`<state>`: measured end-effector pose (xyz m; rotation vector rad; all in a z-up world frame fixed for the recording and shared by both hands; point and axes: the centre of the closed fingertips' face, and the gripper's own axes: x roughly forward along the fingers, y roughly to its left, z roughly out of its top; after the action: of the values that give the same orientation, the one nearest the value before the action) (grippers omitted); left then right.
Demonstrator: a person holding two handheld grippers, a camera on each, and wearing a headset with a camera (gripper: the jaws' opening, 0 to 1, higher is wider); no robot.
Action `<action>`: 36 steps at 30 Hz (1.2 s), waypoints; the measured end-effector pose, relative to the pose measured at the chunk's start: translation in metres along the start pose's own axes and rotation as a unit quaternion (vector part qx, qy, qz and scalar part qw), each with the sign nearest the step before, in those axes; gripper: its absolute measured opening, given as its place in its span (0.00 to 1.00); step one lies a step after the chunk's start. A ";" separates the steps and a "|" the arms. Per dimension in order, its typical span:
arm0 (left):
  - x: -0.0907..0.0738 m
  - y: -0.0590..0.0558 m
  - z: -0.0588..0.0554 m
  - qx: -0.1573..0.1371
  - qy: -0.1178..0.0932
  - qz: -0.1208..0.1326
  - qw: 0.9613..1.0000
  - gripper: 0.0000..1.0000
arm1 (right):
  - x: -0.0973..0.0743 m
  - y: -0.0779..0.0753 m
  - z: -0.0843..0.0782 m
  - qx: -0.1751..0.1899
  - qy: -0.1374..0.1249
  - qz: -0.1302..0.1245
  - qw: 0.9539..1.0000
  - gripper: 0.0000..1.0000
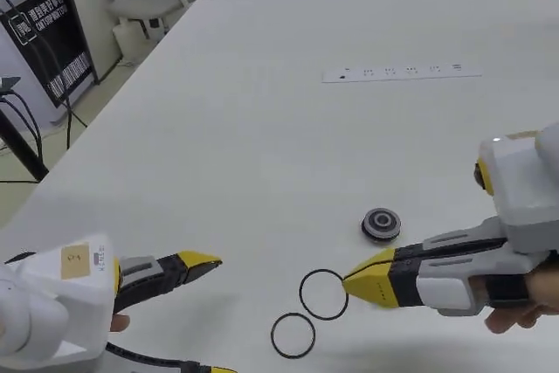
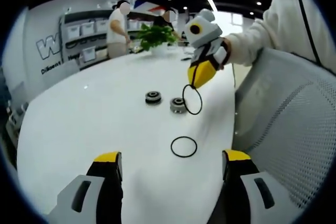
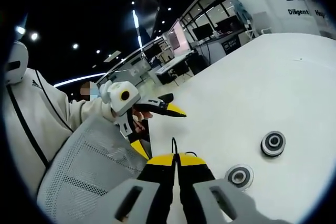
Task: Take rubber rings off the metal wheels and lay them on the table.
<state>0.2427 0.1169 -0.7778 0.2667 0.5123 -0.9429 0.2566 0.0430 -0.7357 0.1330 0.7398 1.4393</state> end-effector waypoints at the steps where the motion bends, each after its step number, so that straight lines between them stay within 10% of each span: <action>1: 0.000 -0.001 0.000 -0.001 0.000 -0.001 1.000 0.79 | 0.003 0.001 -0.002 -0.002 0.006 0.003 1.000 0.00; 36: 0.004 0.007 0.011 0.013 -0.009 0.001 1.000 0.79 | 0.025 -0.040 -0.046 -0.018 0.089 -0.040 0.995 0.00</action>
<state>0.2538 0.1128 -0.7705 0.2813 0.4834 -0.9496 0.2650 0.0435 -0.8014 -0.0530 0.8544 1.3980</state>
